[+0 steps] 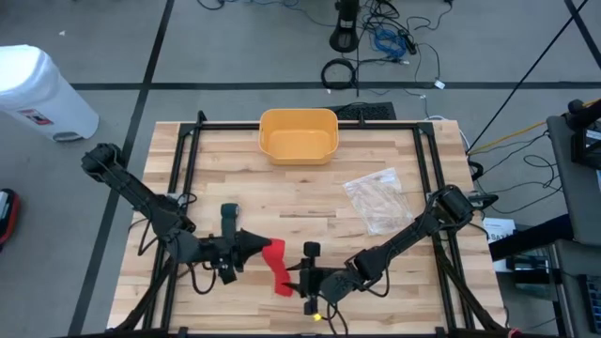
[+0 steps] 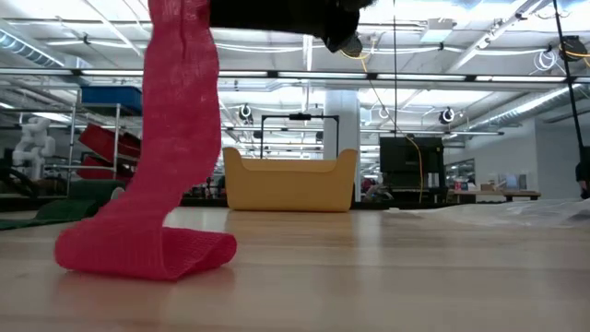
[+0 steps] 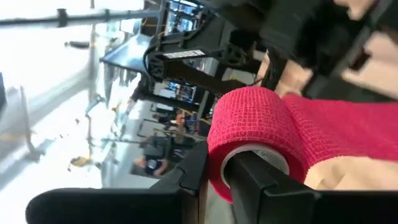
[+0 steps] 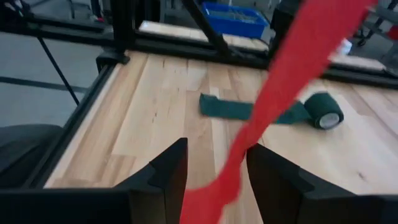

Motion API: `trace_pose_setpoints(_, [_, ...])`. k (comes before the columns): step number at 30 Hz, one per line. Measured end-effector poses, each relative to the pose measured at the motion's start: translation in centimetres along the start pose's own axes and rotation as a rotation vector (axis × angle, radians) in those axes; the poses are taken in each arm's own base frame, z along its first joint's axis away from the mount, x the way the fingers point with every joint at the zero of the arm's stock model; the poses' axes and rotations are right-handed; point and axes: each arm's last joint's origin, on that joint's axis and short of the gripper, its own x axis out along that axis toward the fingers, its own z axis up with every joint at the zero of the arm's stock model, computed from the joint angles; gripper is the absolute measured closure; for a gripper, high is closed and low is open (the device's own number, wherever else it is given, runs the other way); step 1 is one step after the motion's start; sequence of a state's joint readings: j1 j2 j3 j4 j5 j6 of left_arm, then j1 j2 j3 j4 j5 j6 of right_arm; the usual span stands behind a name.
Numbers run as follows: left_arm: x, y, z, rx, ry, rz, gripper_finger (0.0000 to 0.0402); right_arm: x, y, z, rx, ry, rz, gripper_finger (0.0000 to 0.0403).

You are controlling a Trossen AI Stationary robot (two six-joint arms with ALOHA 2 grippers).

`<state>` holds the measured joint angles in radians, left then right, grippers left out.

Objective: Roll bandage
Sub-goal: Roll the red bandage

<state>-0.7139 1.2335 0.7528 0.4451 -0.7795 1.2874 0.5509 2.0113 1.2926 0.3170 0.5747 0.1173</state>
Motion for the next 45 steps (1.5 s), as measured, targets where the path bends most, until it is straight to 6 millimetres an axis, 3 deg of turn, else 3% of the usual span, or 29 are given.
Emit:
trace_pose_setpoints(6, [0.0,0.0,0.0,0.119,0.007,-0.002,0.0345,0.0,0.0,0.3,-0.035,-0.024,0.000,0.0258])
trace_pose_setpoints(10, [0.0,0.0,-0.1,0.139,0.031,0.003,0.0345,-0.1,0.1,-0.2,-0.152,0.013,-0.018,0.0268])
trace_pose_setpoints(21, [0.0,0.3,0.0,0.173,0.032,0.029,0.0345,-2.8,2.6,0.3,-1.077,0.089,-0.375,0.0237])
trace_pose_setpoints(29, [0.0,0.5,0.0,0.153,0.029,0.045,0.0345,-1.4,0.2,1.6,-1.586,0.244,-0.476,0.0212])
trace_pose_setpoints(33, [0.0,0.5,0.0,0.149,0.030,0.045,0.0345,-1.2,0.1,1.5,-1.658,0.241,-0.445,0.0212])
trace_pose_setpoints(37, [0.0,0.5,0.0,0.153,0.034,0.046,0.0345,-1.4,1.3,0.7,-1.722,0.237,-0.420,0.0220])
trace_pose_setpoints(45, [0.1,0.6,-0.1,0.147,0.053,0.054,0.0345,-2.9,3.3,1.2,-1.869,0.168,-0.407,0.0241])
